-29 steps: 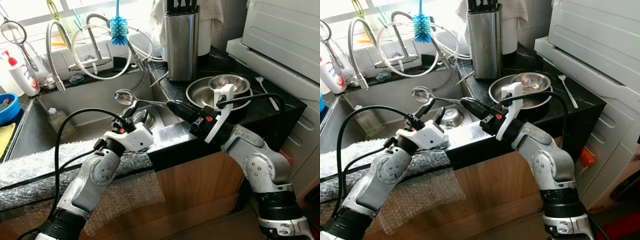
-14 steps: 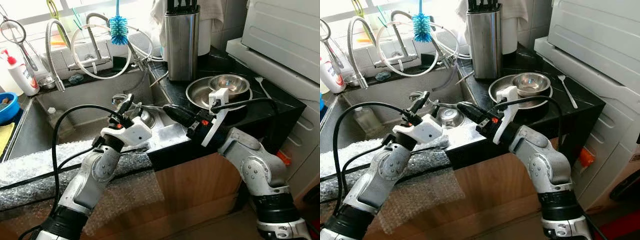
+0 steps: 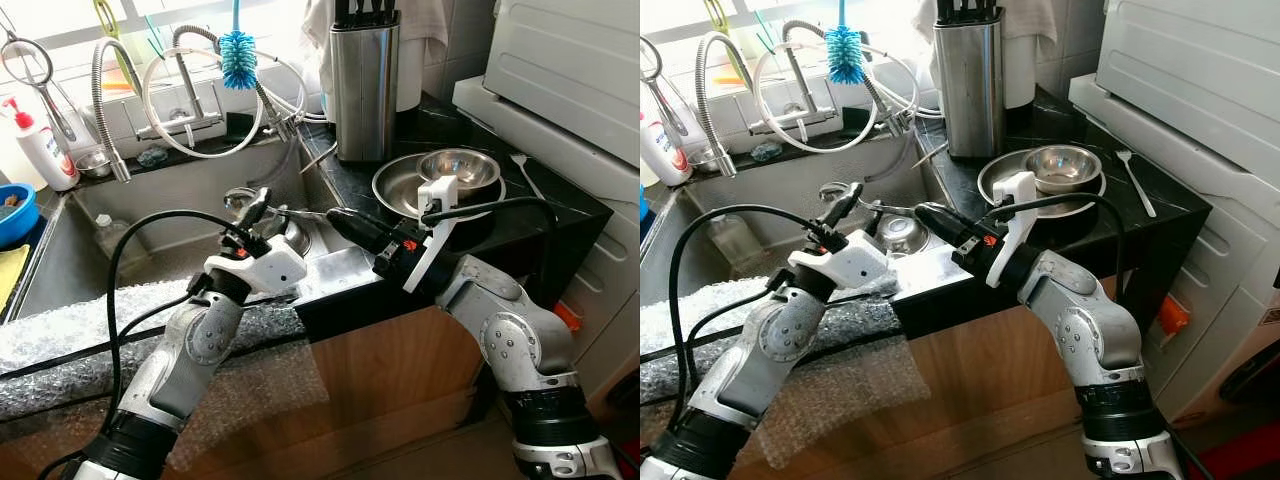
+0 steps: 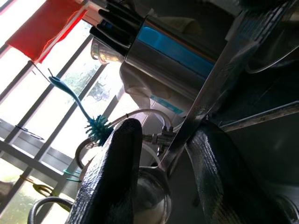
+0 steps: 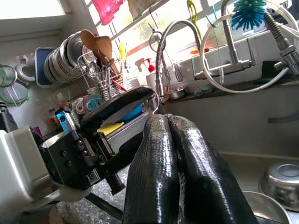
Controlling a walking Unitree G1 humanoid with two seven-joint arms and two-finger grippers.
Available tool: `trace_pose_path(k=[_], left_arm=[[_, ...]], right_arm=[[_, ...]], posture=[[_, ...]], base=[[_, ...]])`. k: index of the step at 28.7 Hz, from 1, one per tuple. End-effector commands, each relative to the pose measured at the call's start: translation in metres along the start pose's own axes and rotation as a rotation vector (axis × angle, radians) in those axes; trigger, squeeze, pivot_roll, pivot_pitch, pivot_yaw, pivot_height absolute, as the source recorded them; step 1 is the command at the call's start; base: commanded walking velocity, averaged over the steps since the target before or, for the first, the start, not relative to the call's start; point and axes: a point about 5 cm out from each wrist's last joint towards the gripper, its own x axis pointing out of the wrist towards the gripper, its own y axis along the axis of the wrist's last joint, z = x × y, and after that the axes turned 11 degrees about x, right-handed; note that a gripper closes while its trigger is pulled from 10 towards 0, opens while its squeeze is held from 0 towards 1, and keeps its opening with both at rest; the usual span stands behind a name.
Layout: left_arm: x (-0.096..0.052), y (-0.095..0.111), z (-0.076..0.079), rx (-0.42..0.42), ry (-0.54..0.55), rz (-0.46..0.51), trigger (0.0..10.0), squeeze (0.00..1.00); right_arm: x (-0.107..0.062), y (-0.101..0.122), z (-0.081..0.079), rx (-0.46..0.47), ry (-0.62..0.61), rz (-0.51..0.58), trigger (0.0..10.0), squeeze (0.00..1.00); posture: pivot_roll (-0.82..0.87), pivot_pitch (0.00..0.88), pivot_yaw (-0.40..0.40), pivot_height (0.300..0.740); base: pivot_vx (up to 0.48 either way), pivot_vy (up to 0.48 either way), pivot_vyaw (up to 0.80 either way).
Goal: Kitchen organization
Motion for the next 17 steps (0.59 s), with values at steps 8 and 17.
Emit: trace_pose_path(k=[8,17], left_arm=[[0.0028,0.0120,-0.0044,-0.001,0.004,0.078,10.0,0.00],[0.0045,0.0172,0.0025,0.046,-0.054,0.116,10.0,0.00]], right_arm=[[0.0045,-0.0035,0.0007,0.008,-0.003,-0.020,10.0,0.00],[0.0057,-0.0086,-0.0052,0.014,0.037,-0.046,10.0,0.00]], posture=[[-0.08,0.000,0.102,0.740],[-0.09,0.000,0.102,0.740]], base=[[0.000,0.000,0.00],[0.000,0.000,0.00]])
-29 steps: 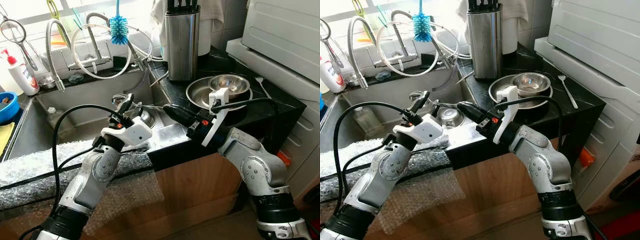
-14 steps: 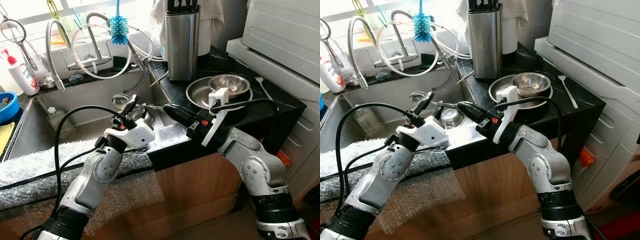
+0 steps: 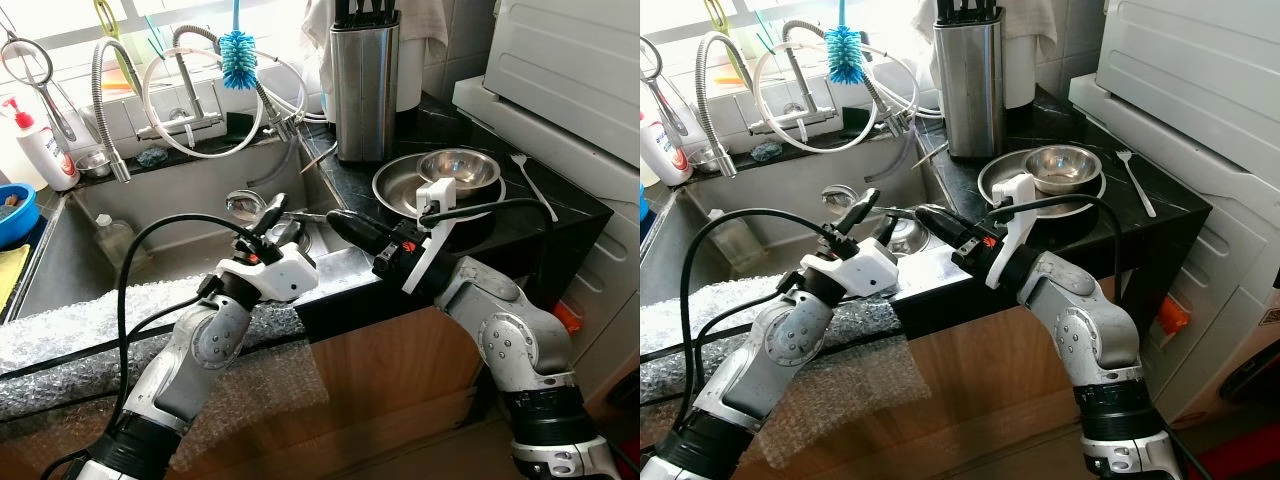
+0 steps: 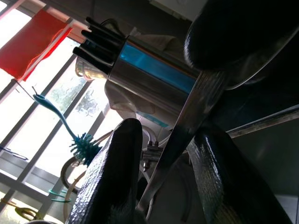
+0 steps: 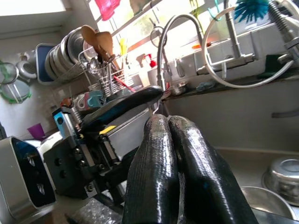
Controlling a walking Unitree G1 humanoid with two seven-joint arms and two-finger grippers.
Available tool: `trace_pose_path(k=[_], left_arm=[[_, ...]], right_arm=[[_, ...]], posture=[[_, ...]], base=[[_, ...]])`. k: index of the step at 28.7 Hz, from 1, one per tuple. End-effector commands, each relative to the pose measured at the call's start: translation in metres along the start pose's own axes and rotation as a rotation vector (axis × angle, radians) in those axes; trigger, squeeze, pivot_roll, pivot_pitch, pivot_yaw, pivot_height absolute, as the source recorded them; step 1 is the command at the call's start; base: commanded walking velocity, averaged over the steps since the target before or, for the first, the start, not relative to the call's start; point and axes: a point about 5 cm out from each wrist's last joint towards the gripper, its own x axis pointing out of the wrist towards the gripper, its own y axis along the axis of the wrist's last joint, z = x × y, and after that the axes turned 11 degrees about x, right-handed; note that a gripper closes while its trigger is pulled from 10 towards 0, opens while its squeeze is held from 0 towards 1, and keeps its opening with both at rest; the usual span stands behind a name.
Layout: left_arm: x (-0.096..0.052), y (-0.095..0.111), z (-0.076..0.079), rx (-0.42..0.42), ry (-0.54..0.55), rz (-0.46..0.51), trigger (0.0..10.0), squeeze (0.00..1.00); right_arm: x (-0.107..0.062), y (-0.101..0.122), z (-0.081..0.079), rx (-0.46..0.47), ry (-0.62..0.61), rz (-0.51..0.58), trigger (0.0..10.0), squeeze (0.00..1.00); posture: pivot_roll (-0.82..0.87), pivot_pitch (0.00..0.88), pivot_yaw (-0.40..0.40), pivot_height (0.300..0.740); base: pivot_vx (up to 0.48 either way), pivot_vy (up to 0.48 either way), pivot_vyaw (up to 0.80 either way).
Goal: Kitchen organization
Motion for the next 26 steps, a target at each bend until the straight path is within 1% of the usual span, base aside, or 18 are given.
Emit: trace_pose_path(k=[1,6,8,10,15,17,18,19,20,21,22,23,24,26], left_arm=[[0.003,0.006,-0.005,0.047,-0.009,0.045,10.0,0.00],[0.003,0.003,-0.003,0.058,-0.018,0.025,10.0,0.00],[0.003,-0.002,-0.004,0.073,-0.011,-0.008,10.0,0.00],[0.002,-0.009,-0.003,0.105,-0.028,-0.052,10.0,0.00],[0.001,-0.017,-0.005,0.113,-0.014,-0.115,10.0,0.00],[0.001,-0.018,-0.005,0.112,-0.010,-0.119,10.0,0.00],[0.001,-0.018,-0.006,0.109,-0.008,-0.122,9.7,0.00],[0.001,-0.018,-0.005,0.107,-0.009,-0.123,7.1,0.00],[0.001,-0.018,-0.005,0.107,-0.009,-0.123,7.1,0.00],[0.001,-0.018,-0.005,0.106,-0.009,-0.123,4.5,0.00],[0.001,-0.018,-0.005,0.102,-0.009,-0.124,2.9,0.00],[0.001,-0.017,-0.005,0.099,-0.011,-0.124,0.8,0.00],[0.001,-0.017,-0.004,0.097,-0.012,-0.123,0.0,0.00],[0.001,-0.017,-0.004,0.097,-0.013,-0.124,0.0,0.00]], right_arm=[[0.004,-0.003,-0.006,-0.004,0.029,-0.025,10.0,0.00],[0.004,-0.004,-0.007,-0.018,0.039,-0.040,10.0,0.00],[0.004,-0.004,-0.008,-0.027,0.043,-0.049,10.0,0.00],[0.004,-0.004,-0.008,-0.035,0.043,-0.053,10.0,0.00],[0.003,-0.004,-0.007,-0.044,0.035,-0.055,10.0,0.00],[0.003,-0.005,-0.007,-0.045,0.034,-0.055,10.0,0.00],[0.002,-0.004,-0.007,-0.046,0.032,-0.054,10.0,0.00],[0.002,-0.004,-0.006,-0.046,0.030,-0.053,10.0,0.00],[0.002,-0.004,-0.006,-0.046,0.030,-0.053,10.0,0.00],[0.002,-0.004,-0.006,-0.046,0.029,-0.053,10.0,0.00],[0.003,-0.004,-0.006,-0.046,0.029,-0.052,10.0,0.00],[0.003,-0.004,-0.006,-0.047,0.028,-0.052,10.0,0.00],[0.003,-0.004,-0.006,-0.047,0.027,-0.051,10.0,0.00],[0.003,-0.004,-0.005,-0.048,0.024,-0.050,10.0,0.00]], posture=[[-0.09,0.000,0.102,0.740],[-0.09,0.000,0.102,0.740],[-0.09,0.000,0.102,0.740],[-0.09,0.000,0.103,0.740],[-0.09,0.000,0.103,0.740],[-0.09,0.000,0.103,0.740],[-0.09,0.000,0.103,0.740],[-0.09,0.000,0.103,0.740],[-0.09,0.000,0.103,0.740],[-0.09,0.000,0.103,0.740],[-0.09,0.000,0.103,0.740],[-0.09,0.000,0.102,0.740],[-0.09,0.000,0.103,0.740],[-0.09,0.000,0.103,0.740]], base=[[0.000,0.000,0.00],[0.000,0.000,0.00],[0.000,0.000,0.00],[0.000,0.000,0.00],[0.000,0.000,0.00],[0.000,0.000,0.00],[0.000,0.000,0.00],[0.000,0.000,0.00],[0.000,0.000,0.00],[0.000,0.000,0.00],[0.000,0.000,0.00],[0.000,0.000,0.00],[0.000,0.000,0.00],[0.000,0.000,0.00]])
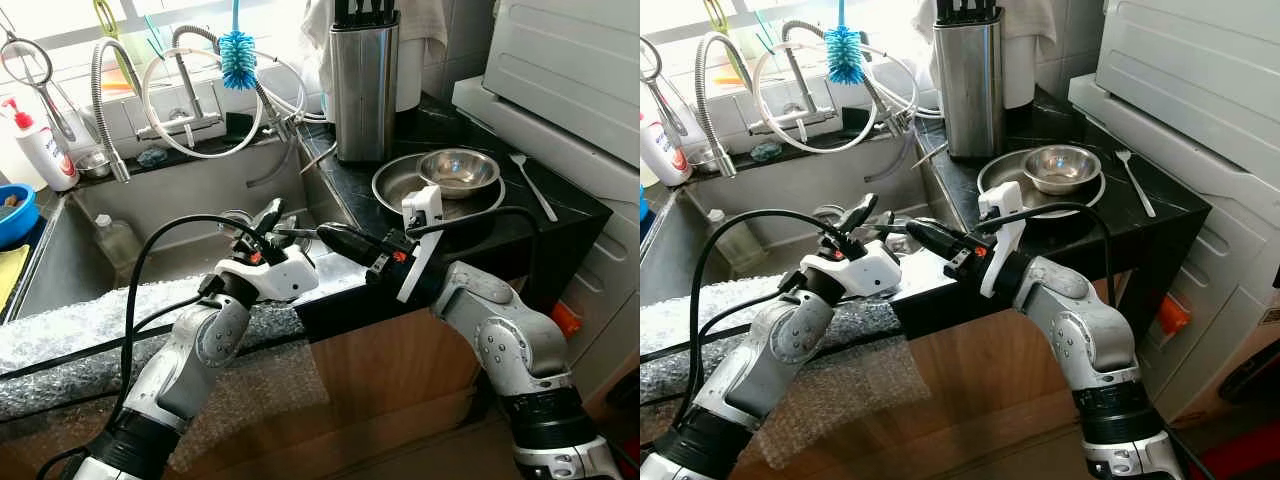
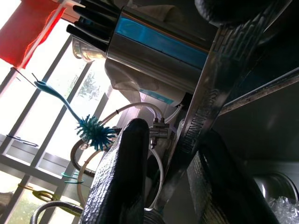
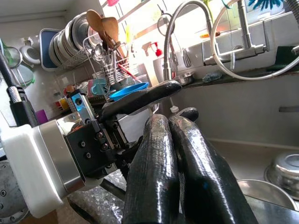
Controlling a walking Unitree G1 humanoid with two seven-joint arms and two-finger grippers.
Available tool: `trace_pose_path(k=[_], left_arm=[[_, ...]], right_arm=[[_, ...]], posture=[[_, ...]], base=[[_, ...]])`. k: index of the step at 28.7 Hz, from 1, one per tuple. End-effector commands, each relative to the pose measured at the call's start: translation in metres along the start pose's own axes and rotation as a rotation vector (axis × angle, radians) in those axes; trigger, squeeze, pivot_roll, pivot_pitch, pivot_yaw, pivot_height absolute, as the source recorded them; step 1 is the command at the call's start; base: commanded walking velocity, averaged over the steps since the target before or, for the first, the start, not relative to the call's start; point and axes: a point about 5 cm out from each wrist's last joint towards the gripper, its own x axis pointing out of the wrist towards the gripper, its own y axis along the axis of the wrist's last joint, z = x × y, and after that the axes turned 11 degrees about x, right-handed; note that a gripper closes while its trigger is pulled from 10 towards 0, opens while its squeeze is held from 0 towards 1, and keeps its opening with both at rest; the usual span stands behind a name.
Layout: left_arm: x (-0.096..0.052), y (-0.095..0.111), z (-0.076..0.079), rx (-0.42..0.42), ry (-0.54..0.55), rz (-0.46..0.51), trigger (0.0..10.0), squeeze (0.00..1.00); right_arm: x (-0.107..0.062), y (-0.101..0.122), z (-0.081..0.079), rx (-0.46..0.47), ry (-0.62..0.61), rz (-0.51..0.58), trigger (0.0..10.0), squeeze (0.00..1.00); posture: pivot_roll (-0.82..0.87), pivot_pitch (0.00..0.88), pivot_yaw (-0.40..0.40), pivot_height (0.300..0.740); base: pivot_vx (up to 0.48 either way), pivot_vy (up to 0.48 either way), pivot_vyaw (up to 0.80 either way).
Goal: Kitchen organization
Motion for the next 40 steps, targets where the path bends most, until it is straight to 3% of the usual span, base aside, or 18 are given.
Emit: trace_pose_path(k=[1,19,20,32,33,40], left_arm=[[0.002,-0.005,-0.005,0.011,0.015,-0.021,0.0,0.00],[0.001,-0.006,-0.003,0.012,-0.001,-0.026,0.0,0.00],[0.001,-0.006,-0.003,0.011,0.000,-0.026,0.0,0.00],[0.002,-0.007,-0.005,0.002,0.018,-0.031,0.0,0.00],[0.003,-0.007,-0.005,0.002,0.018,-0.030,0.0,0.00],[0.003,-0.007,-0.004,-0.007,0.019,-0.030,0.0,0.00]], right_arm=[[0.002,0.002,-0.003,-0.021,0.010,-0.001,10.0,0.00],[0.001,0.018,0.013,-0.027,-0.130,0.117,10.0,0.01],[0.001,0.020,0.014,-0.022,-0.132,0.129,10.0,1.00],[0.004,0.037,0.004,-0.073,-0.110,0.231,10.0,1.00],[0.004,0.038,0.003,-0.081,-0.112,0.235,10.0,0.00],[0.002,0.056,-0.005,-0.125,-0.110,0.310,10.0,0.00]], posture=[[-0.09,0.000,0.102,0.740],[-0.09,0.000,0.104,0.740],[-0.09,0.000,0.105,0.740],[-0.09,0.000,0.108,0.740],[-0.09,0.000,0.109,0.740],[-0.09,0.000,0.111,0.740]], base=[[0.000,0.000,0.00],[0.000,0.000,0.00],[0.000,0.000,0.00],[0.000,0.000,0.00],[0.000,0.000,0.00],[0.000,0.000,0.00]])
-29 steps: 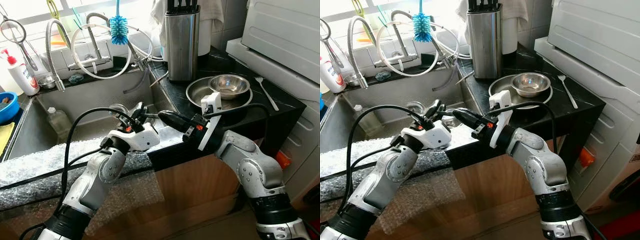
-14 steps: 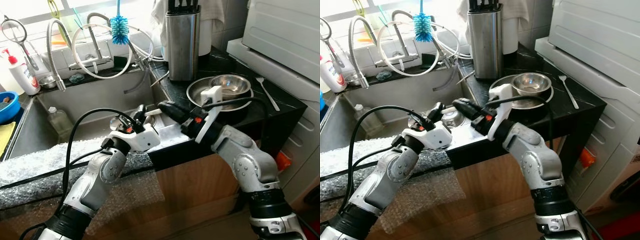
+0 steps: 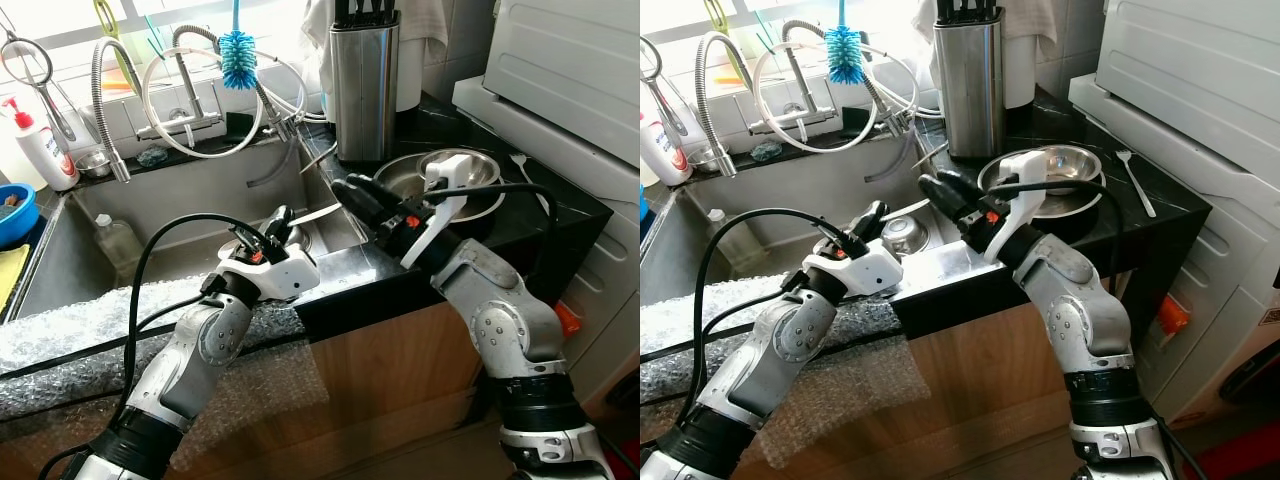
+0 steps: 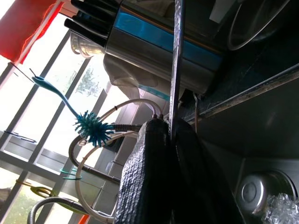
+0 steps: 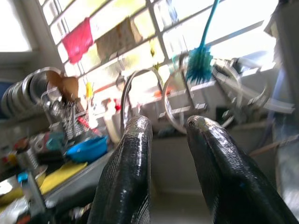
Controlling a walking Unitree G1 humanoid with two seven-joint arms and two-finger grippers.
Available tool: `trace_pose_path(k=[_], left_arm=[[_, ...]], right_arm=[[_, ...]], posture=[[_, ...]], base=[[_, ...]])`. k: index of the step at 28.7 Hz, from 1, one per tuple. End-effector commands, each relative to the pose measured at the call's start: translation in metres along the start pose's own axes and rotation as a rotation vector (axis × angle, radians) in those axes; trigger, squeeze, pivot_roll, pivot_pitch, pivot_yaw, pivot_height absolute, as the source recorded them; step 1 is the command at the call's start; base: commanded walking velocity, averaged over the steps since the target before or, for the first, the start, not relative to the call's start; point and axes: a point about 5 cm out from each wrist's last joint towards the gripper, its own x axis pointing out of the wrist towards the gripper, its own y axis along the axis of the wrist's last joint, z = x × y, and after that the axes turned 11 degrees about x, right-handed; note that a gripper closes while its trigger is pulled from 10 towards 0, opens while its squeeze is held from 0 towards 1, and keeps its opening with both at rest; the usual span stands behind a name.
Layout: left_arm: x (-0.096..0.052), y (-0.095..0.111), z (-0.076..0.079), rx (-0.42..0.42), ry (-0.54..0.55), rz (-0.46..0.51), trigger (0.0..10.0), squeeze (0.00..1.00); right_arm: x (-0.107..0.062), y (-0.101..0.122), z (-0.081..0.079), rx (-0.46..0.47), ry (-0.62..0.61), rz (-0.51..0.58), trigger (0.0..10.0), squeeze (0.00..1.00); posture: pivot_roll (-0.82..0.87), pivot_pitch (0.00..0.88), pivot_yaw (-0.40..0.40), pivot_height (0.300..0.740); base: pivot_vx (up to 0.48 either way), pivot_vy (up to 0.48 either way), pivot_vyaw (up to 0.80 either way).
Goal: Kitchen organization
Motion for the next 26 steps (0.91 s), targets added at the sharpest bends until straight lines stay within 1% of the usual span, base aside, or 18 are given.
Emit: trace_pose_path(k=[1,3,5,6,8,9,10,11,12,13,14,15,16,17,19,22,24,26], left_arm=[[0.002,-0.007,-0.006,-0.007,0.024,-0.024,0.0,0.00],[0.002,-0.009,-0.005,-0.056,0.047,-0.052,0.0,0.00],[0.002,-0.009,-0.005,-0.056,0.047,-0.052,0.0,0.00],[0.001,-0.011,-0.006,-0.083,0.063,-0.068,0.0,0.00],[0.001,-0.020,-0.011,-0.233,0.158,-0.155,0.0,0.00],[0.000,-0.025,-0.015,-0.321,0.214,-0.201,3.1,0.00],[-0.001,-0.031,-0.020,-0.408,0.270,-0.238,7.0,0.00],[-0.002,-0.035,-0.023,-0.465,0.313,-0.260,9.3,0.00],[-0.003,-0.039,-0.026,-0.517,0.351,-0.279,9.9,0.00],[-0.003,-0.039,-0.026,-0.517,0.351,-0.279,9.9,0.00],[-0.004,-0.041,-0.027,-0.556,0.377,-0.291,9.9,0.00],[-0.004,-0.041,-0.027,-0.556,0.377,-0.291,9.9,0.00],[-0.005,-0.045,-0.029,-0.607,0.411,-0.306,10.0,0.00],[-0.005,-0.045,-0.029,-0.607,0.411,-0.306,10.0,0.00],[-0.007,-0.053,-0.029,-0.718,0.476,-0.346,10.0,0.00],[-0.008,-0.056,-0.029,-0.755,0.494,-0.361,10.0,0.00],[-0.009,-0.062,-0.023,-0.831,0.505,-0.396,10.0,0.00],[-0.010,-0.065,-0.019,-0.884,0.508,-0.420,10.0,0.00]], right_arm=[[0.007,0.015,-0.012,-0.039,0.046,0.057,10.0,0.00],[0.006,0.024,-0.016,-0.061,0.040,0.102,10.0,0.00],[0.006,0.024,-0.016,-0.061,0.040,0.102,10.0,0.00],[0.006,0.027,-0.017,-0.075,0.033,0.118,10.0,0.00],[0.003,0.033,-0.018,-0.131,-0.017,0.161,10.0,0.00],[0.001,0.034,-0.019,-0.185,-0.046,0.176,10.0,0.00],[-0.003,0.033,-0.019,-0.237,-0.089,0.192,10.0,0.00],[-0.006,0.032,-0.020,-0.282,-0.124,0.205,10.0,0.00],[-0.009,0.029,-0.020,-0.299,-0.154,0.218,10.0,0.00],[-0.009,0.029,-0.020,-0.299,-0.154,0.218,10.0,0.00],[-0.013,0.025,-0.020,-0.316,-0.183,0.225,10.0,0.00],[-0.013,0.025,-0.020,-0.316,-0.183,0.225,10.0,0.00],[-0.017,0.018,-0.021,-0.299,-0.213,0.236,10.0,0.00],[-0.017,0.018,-0.021,-0.299,-0.213,0.236,10.0,0.00],[-0.031,-0.003,-0.021,-0.299,-0.277,0.228,10.0,0.00],[-0.037,-0.013,-0.020,-0.312,-0.307,0.212,10.0,0.00],[-0.053,-0.035,-0.014,-0.365,-0.365,0.146,10.0,0.00],[-0.061,-0.048,-0.012,-0.420,-0.387,0.102,10.0,0.00]], posture=[[-0.09,0.000,0.113,0.740],[-0.09,0.000,0.115,0.740],[-0.09,0.000,0.115,0.740],[-0.10,0.000,0.115,0.740],[-0.10,0.000,0.116,0.740],[-0.10,0.000,0.116,0.740],[-0.10,0.000,0.117,0.740],[-0.10,0.000,0.117,0.740],[-0.11,0.000,0.118,0.740],[-0.11,0.000,0.118,0.740],[-0.11,0.000,0.118,0.740],[-0.11,0.000,0.118,0.740],[-0.11,0.000,0.119,0.740],[-0.11,0.000,0.119,0.740],[-0.12,0.000,0.122,0.740],[-0.12,0.000,0.122,0.740],[-0.13,0.000,0.128,0.740],[-0.13,0.000,0.128,0.740]], base=[[0.000,0.000,0.00],[0.000,0.000,0.00],[0.000,0.000,0.00],[0.000,0.000,0.00],[0.000,0.000,0.00],[0.000,0.000,0.00],[0.000,0.000,0.00],[0.000,0.000,0.00],[0.000,0.000,0.00],[0.000,0.000,0.00],[0.000,0.000,0.00],[0.000,0.000,0.00],[0.000,0.000,0.00],[0.000,0.000,0.00],[0.000,0.000,0.00],[0.000,0.000,0.00],[0.000,0.000,0.00],[0.000,0.000,0.00]])
